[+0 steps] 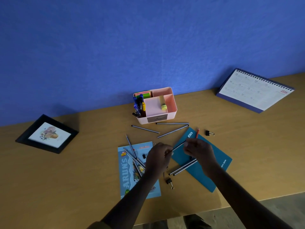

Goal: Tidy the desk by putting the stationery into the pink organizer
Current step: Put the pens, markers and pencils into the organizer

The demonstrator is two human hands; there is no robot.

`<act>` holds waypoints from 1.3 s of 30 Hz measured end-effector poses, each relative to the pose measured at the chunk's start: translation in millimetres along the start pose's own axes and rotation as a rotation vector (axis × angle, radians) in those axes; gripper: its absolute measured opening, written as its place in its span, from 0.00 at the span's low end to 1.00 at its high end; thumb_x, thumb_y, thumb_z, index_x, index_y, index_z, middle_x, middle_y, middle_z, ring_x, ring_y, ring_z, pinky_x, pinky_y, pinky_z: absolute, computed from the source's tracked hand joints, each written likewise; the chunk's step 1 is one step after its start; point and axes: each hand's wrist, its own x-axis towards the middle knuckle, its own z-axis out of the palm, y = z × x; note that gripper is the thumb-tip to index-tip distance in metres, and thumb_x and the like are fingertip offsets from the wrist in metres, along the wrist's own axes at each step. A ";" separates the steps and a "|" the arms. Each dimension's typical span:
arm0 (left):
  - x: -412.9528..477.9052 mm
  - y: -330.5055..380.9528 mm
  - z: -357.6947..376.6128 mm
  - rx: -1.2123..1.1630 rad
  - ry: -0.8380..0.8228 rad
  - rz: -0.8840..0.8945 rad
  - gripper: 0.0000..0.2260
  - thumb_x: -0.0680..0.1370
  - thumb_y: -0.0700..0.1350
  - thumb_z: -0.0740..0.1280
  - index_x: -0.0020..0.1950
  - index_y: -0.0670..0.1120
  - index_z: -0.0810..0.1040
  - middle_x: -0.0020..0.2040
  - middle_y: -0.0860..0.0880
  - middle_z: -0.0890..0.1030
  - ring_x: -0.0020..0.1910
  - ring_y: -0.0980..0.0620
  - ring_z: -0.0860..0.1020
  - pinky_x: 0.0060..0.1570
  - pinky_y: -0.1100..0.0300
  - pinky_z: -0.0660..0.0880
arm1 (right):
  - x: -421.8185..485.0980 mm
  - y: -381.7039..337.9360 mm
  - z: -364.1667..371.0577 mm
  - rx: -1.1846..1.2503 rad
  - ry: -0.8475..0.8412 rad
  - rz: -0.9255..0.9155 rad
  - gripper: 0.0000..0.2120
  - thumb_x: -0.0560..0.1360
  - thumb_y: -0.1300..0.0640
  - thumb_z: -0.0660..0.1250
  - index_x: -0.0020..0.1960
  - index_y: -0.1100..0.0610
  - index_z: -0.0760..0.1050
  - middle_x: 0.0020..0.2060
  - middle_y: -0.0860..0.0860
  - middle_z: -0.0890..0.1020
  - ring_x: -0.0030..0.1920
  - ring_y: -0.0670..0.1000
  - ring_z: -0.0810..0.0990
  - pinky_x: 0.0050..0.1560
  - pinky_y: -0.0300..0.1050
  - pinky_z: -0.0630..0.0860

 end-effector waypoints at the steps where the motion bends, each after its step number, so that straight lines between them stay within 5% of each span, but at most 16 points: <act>1: 1.3 3.3 -1.9 -0.029 0.026 0.012 0.07 0.80 0.45 0.74 0.57 0.47 0.87 0.50 0.52 0.84 0.47 0.58 0.82 0.45 0.58 0.83 | 0.3 -6.8 2.2 0.053 -0.015 -0.006 0.07 0.79 0.61 0.75 0.57 0.61 0.84 0.47 0.62 0.88 0.52 0.63 0.88 0.60 0.61 0.84; 7: 4.6 11.6 -13.3 -0.143 0.154 0.062 0.06 0.81 0.42 0.73 0.57 0.45 0.86 0.50 0.51 0.84 0.47 0.58 0.82 0.44 0.59 0.82 | -0.8 -50.2 16.1 0.075 -0.117 -0.135 0.07 0.80 0.65 0.73 0.57 0.64 0.84 0.48 0.61 0.88 0.50 0.58 0.89 0.51 0.44 0.86; 20: 17.6 -10.0 -41.8 -0.152 0.296 0.044 0.07 0.80 0.42 0.75 0.57 0.45 0.88 0.51 0.52 0.87 0.48 0.59 0.84 0.48 0.63 0.83 | 29.6 -121.2 27.7 0.000 -0.016 -0.402 0.07 0.80 0.64 0.73 0.58 0.60 0.86 0.46 0.59 0.89 0.47 0.58 0.88 0.55 0.55 0.86; 24: 34.7 -31.9 -52.0 -0.066 0.261 -0.022 0.08 0.80 0.44 0.75 0.58 0.47 0.88 0.52 0.53 0.88 0.50 0.58 0.86 0.51 0.56 0.84 | 48.7 -159.0 27.4 0.052 0.089 -0.478 0.07 0.80 0.64 0.73 0.58 0.63 0.85 0.47 0.64 0.87 0.44 0.55 0.86 0.57 0.60 0.86; 31: 67.6 -53.9 -57.5 0.284 0.130 0.011 0.12 0.82 0.40 0.70 0.65 0.47 0.85 0.60 0.48 0.87 0.61 0.47 0.84 0.57 0.51 0.82 | 81.3 -192.2 34.0 -0.123 0.268 -0.620 0.07 0.77 0.55 0.75 0.54 0.52 0.87 0.43 0.50 0.89 0.44 0.53 0.89 0.54 0.61 0.85; 39: 82.8 -61.0 -45.5 0.467 -0.049 0.135 0.16 0.82 0.38 0.69 0.68 0.47 0.84 0.63 0.48 0.85 0.63 0.49 0.82 0.55 0.53 0.81 | 125.2 -176.7 64.3 -0.306 0.290 -0.585 0.05 0.76 0.55 0.73 0.50 0.50 0.87 0.38 0.45 0.88 0.41 0.46 0.87 0.50 0.57 0.84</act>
